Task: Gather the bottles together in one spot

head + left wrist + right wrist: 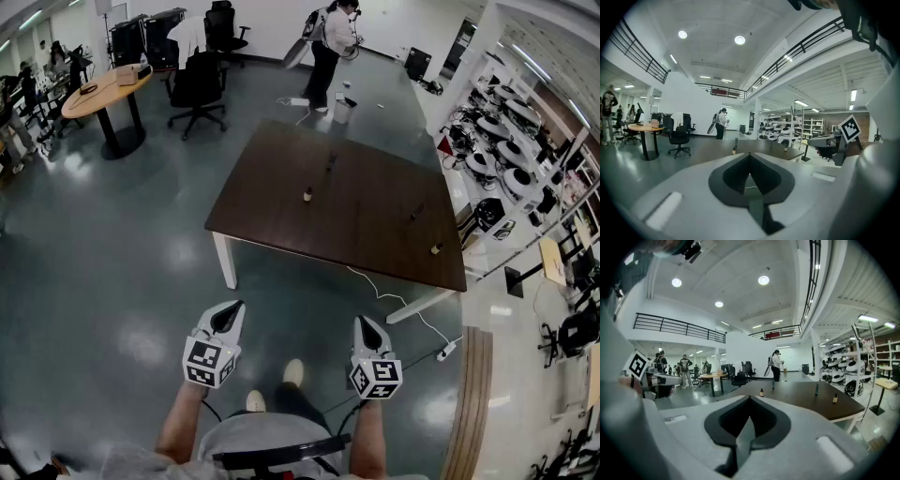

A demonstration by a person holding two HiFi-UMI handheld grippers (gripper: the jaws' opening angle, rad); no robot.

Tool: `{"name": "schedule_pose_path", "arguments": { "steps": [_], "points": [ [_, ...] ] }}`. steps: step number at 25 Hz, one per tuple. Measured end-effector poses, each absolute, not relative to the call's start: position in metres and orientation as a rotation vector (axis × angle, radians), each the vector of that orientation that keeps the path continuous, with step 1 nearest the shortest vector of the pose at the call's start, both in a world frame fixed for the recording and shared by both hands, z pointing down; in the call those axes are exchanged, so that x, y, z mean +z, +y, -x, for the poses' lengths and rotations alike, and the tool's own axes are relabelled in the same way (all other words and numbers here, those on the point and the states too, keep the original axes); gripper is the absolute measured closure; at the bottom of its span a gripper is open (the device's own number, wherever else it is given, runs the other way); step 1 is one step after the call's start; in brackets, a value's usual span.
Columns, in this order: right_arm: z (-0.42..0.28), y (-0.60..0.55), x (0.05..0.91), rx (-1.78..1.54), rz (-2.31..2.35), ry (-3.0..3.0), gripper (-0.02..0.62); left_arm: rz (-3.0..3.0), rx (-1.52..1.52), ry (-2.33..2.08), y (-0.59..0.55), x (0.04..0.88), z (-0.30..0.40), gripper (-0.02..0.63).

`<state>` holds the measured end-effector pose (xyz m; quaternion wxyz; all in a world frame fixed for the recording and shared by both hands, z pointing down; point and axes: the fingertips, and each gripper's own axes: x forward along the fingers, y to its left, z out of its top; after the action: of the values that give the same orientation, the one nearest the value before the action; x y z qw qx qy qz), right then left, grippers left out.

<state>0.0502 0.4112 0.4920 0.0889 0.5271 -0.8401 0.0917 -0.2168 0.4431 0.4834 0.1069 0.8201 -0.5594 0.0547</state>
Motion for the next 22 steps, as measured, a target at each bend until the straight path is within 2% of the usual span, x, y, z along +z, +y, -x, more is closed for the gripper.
{"name": "schedule_pose_path", "arguments": {
  "steps": [13, 22],
  "points": [
    [-0.058, 0.356, 0.491, 0.321, -1.527, -2.538, 0.594, -2.411, 0.169, -1.624, 0.389, 0.485, 0.194, 0.607],
    [-0.077, 0.309, 0.504, 0.358, -1.507, -2.560, 0.594, -2.414, 0.191, -1.596, 0.348, 0.488, 0.151, 0.607]
  ]
}}
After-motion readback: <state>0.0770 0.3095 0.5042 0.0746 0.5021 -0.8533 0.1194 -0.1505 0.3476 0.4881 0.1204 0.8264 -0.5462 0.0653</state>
